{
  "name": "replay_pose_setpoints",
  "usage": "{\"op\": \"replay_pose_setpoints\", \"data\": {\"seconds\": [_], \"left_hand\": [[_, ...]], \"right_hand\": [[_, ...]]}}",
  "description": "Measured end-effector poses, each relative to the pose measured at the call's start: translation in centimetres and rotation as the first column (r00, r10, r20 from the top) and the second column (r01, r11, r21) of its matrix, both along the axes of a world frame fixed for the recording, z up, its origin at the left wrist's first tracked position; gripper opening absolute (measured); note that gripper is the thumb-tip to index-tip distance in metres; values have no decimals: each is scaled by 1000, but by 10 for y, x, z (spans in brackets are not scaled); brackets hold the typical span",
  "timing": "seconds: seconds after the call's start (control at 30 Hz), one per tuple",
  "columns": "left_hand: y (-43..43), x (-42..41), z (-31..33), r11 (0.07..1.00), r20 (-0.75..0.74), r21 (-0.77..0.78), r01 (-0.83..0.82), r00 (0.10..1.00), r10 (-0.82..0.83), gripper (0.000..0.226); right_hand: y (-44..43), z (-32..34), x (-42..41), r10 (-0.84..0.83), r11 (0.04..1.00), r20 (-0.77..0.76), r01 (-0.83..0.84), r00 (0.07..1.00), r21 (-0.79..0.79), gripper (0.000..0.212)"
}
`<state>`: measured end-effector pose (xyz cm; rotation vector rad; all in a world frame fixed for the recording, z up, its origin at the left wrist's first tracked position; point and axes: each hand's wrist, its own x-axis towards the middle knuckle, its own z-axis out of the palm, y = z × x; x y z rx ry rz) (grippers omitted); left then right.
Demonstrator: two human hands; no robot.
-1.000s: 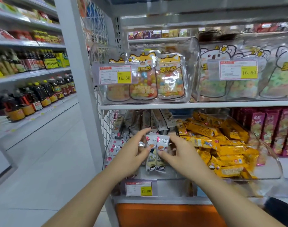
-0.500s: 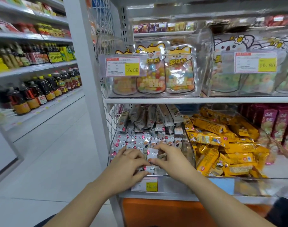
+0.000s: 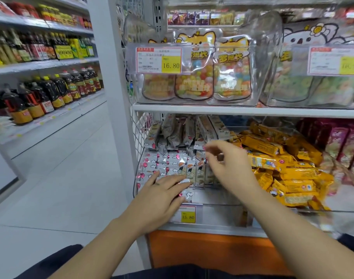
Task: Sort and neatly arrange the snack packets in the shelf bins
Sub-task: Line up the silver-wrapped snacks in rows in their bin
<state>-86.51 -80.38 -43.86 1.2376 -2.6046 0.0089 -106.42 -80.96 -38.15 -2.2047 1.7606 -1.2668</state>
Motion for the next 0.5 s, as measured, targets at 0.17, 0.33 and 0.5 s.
{"op": "replay_pose_setpoints", "data": {"seconds": [0.17,0.33,0.5], "left_hand": [[-2,1,-3,1000,-12,22,-2,1000,3,59],[-3,0,-2,1000,6,12,-9,1000,9,62],[-3,1,-3,1000,15,11,-11,1000,11,63]], "right_hand": [[-31,17,-17,-298,955,-138,296,944,-33,40],[-55,17,-17,-260,952,-264,293,929,90,44],[-57,17,-22,-302,946,-214,320,929,53,38]]}}
